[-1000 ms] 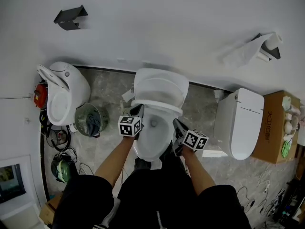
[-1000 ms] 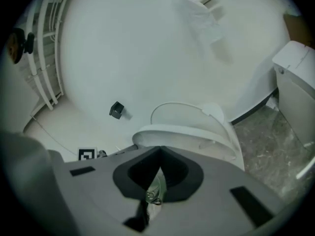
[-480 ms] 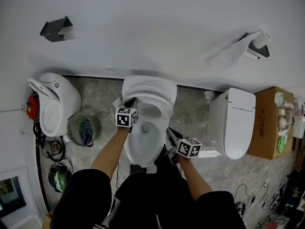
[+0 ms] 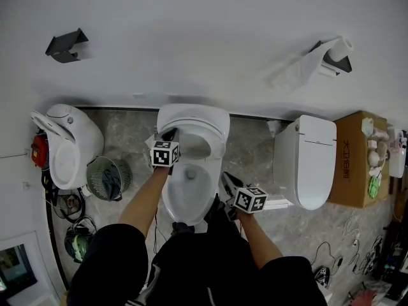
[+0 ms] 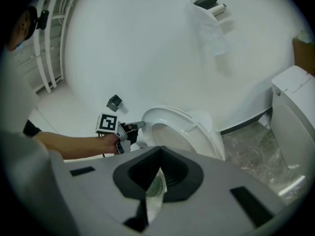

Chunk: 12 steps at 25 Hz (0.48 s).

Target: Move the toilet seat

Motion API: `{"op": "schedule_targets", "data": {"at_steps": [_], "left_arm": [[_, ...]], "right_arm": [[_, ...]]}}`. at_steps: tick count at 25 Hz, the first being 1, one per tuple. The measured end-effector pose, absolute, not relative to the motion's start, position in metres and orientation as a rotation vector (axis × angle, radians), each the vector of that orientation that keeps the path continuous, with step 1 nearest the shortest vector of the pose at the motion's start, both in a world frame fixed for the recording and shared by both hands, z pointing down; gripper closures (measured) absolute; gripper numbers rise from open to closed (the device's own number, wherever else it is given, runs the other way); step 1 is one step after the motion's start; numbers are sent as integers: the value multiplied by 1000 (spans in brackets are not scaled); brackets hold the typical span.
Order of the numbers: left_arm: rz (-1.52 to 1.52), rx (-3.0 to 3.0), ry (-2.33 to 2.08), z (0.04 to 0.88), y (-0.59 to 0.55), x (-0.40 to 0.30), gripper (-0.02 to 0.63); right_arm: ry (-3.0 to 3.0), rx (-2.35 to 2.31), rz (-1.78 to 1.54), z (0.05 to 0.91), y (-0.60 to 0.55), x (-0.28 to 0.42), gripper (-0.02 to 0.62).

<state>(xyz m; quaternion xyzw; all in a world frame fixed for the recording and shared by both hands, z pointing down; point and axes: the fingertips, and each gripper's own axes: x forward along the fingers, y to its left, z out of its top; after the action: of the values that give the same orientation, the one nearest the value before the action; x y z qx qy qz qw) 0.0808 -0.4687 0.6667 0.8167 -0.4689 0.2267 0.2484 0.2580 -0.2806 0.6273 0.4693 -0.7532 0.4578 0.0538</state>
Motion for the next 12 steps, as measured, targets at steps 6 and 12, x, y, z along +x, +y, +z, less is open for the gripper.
{"op": "schedule_targets", "data": {"at_steps": [6, 12], "left_arm": [[591, 2309, -1246, 644, -432, 80, 600], [531, 2389, -1234, 607, -383, 68, 600]], "right_arm": [[-2318, 1438, 1227, 610, -284, 241, 591], [-2376, 1477, 1009, 572, -282, 215, 591]]}}
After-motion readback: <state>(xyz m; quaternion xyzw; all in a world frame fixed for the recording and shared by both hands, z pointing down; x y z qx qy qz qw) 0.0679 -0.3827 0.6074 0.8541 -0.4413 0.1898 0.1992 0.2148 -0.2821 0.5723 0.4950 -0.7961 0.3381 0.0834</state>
